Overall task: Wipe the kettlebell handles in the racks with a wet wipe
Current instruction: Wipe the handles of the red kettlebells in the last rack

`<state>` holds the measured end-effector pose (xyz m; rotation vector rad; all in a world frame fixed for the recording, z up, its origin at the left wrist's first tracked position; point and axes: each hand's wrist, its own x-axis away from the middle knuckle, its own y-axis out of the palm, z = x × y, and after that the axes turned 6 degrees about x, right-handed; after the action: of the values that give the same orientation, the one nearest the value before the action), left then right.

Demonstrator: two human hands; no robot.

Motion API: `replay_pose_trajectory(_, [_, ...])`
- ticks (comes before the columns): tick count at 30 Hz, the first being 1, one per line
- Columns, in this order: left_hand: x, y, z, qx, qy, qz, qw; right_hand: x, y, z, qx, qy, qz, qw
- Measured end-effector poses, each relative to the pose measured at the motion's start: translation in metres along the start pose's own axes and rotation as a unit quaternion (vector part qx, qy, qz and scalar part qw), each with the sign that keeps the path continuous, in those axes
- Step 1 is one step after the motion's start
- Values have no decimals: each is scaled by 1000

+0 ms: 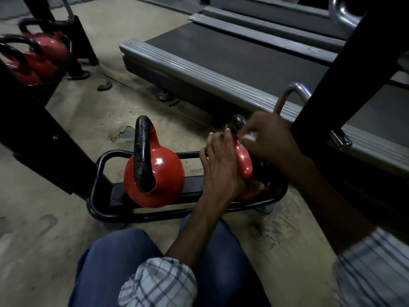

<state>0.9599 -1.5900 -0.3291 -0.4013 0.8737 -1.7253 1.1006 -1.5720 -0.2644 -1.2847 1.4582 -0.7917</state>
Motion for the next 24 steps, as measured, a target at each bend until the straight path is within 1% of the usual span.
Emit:
replay_pose_trajectory(2, [1, 0, 1, -10, 6, 5, 1000, -36, 10, -3, -4, 37, -5, 999])
replay_pose_trajectory(4, [0, 0, 2, -11, 10, 7, 1000, -73, 21, 5, -41, 94, -14, 995])
replay_pose_trajectory(6, [-1, 0, 3, -5, 15, 1, 1000, -97, 30, 20, -84, 171, -27, 981])
replay_pose_trajectory(7, [-2, 0, 4, -4, 17, -5, 1000, -102, 34, 29, -122, 217, -33, 968])
replay_pose_trajectory(8, [-3, 0, 4, -4, 20, -12, 1000, -101, 37, 37, -174, 262, -35, 949])
replay_pose_trajectory(10, [-5, 0, 3, -5, 27, -19, 999, -85, 42, 48, -296, 330, -43, 895])
replay_pose_trajectory(11, [-6, 0, 2, -2, 30, -20, 999, -74, 43, 52, -356, 339, -48, 870])
replay_pose_trajectory(13, [-7, 1, -1, 10, 34, -26, 999, -45, 43, 53, -473, 319, -40, 820])
replay_pose_trajectory(14, [-8, 1, -2, 14, 37, -33, 999, -31, 43, 53, -511, 306, -24, 803])
replay_pose_trajectory(15, [-9, 0, -4, 16, 40, -43, 998, -17, 41, 52, -531, 291, 2, 796])
replay_pose_trajectory(16, [-10, 0, -6, 19, 42, -55, 997, -1, 38, 49, -523, 276, 34, 806])
replay_pose_trajectory(19, [-11, -4, -10, 18, 56, -87, 994, 47, 28, 36, -399, 227, 120, 880])
replay_pose_trajectory(20, [-12, -5, -12, 18, 63, -92, 994, 63, 26, 30, -361, 215, 144, 896])
replay_pose_trajectory(22, [-13, -6, -15, 23, 75, -100, 992, 92, 26, 16, -315, 194, 170, 914])
replay_pose_trajectory(24, [-14, -6, -17, 39, 80, -99, 991, 110, 32, 7, -289, 180, 176, 924])
